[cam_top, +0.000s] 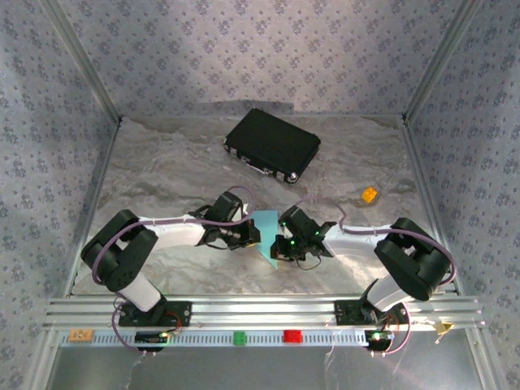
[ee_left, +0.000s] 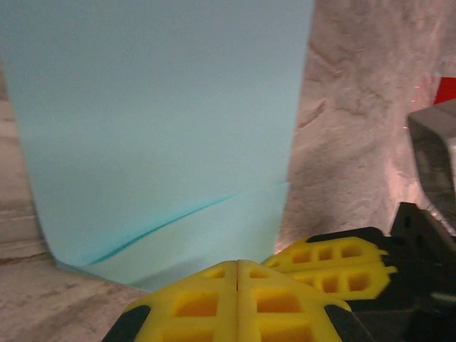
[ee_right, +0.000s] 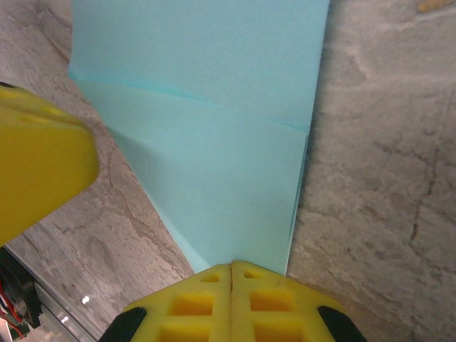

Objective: Fold a paper plane with a square sheet of paper (pick it up from the middle)
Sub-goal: Third fold the triangle at the center of the table.

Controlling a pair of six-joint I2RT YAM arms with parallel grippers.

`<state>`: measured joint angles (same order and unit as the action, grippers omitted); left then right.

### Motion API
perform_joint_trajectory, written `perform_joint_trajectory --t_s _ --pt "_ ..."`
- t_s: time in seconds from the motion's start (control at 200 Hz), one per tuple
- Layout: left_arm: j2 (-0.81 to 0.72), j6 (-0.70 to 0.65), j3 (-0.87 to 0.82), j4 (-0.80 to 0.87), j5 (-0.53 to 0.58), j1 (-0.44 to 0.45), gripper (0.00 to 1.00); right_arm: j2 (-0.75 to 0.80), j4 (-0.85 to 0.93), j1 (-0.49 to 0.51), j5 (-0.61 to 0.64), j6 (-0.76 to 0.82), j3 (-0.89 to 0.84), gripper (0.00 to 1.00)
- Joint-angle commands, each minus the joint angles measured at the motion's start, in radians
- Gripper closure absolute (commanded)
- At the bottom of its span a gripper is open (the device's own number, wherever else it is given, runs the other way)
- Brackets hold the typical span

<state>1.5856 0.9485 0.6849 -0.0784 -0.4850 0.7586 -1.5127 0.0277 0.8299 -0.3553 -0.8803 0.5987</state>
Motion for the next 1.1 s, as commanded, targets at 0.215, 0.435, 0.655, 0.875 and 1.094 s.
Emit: perform_joint_trajectory --t_s 0.215,0.435,0.655,0.875,1.094 --pt "0.063 0.055 0.016 0.004 -0.010 0.049 1.00 -0.021 0.069 0.011 0.056 -0.026 -0.016 1.00" --pt "0.099 0.031 -0.026 -0.005 0.027 0.022 1.00 -0.029 0.075 0.011 0.064 -0.023 -0.029 1.00" --pt "0.067 0.003 -0.041 -0.008 0.032 -0.021 1.00 -0.030 0.102 0.016 0.081 -0.008 -0.033 1.00" --pt "0.038 -0.028 -0.054 -0.015 0.017 -0.081 1.00 -0.030 0.104 0.015 0.087 -0.002 -0.036 1.00" --pt "0.035 -0.059 -0.080 0.001 0.009 -0.153 1.00 -0.031 0.104 0.016 0.088 0.000 -0.039 1.00"
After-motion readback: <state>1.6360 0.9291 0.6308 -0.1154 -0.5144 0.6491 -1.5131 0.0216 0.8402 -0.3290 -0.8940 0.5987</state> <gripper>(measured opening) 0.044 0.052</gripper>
